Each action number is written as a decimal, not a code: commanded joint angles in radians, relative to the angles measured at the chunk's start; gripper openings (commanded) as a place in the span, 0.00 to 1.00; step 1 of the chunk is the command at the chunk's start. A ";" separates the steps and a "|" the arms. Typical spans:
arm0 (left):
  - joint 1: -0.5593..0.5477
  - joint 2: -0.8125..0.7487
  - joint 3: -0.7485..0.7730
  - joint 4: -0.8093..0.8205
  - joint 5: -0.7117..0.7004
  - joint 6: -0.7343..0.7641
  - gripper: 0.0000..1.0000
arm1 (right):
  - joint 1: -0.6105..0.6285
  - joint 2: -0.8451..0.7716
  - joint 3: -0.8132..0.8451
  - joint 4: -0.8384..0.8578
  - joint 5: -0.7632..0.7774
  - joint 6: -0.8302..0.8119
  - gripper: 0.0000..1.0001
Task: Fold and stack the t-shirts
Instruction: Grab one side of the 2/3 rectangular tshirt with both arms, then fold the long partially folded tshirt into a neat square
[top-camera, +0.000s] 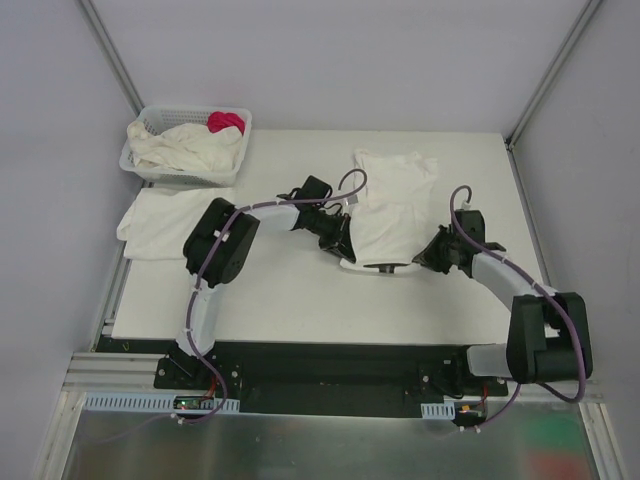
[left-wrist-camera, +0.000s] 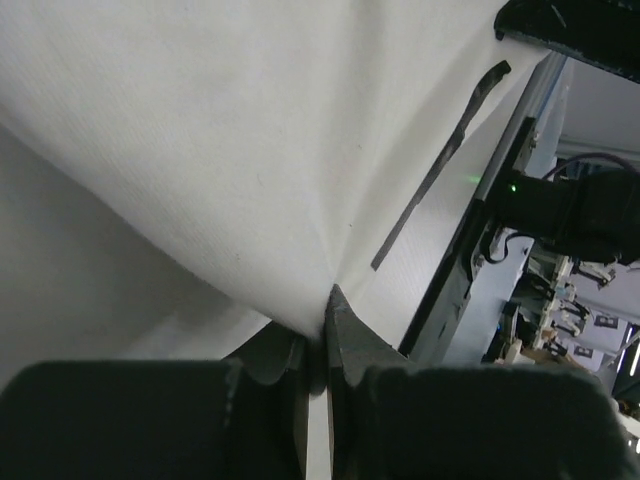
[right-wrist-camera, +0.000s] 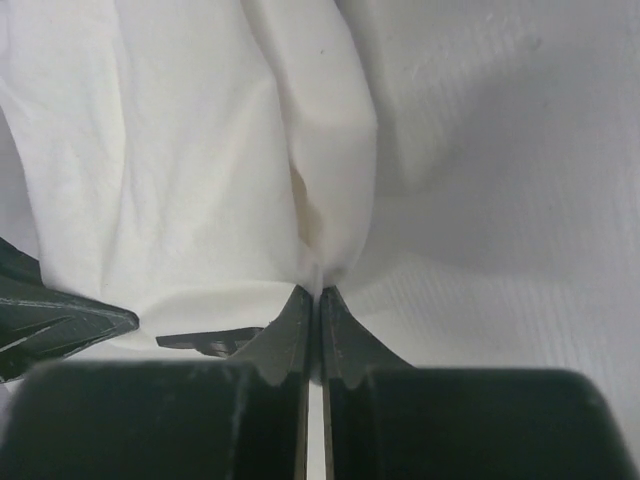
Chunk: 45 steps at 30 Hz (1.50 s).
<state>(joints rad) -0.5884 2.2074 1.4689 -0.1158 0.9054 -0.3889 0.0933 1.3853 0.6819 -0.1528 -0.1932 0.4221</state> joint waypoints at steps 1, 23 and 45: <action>-0.007 -0.175 -0.135 -0.018 -0.014 0.009 0.00 | 0.031 -0.141 -0.066 -0.086 0.008 0.007 0.01; -0.008 -0.273 -0.081 -0.085 -0.108 0.035 0.00 | 0.075 -0.289 -0.029 -0.148 0.072 0.001 0.01; 0.114 -0.051 0.309 -0.191 -0.063 0.061 0.00 | 0.036 0.050 0.353 -0.082 0.160 -0.033 0.01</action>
<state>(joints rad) -0.5198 2.1387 1.7016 -0.2787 0.8124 -0.3473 0.1467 1.4006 0.9600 -0.2726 -0.0643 0.3996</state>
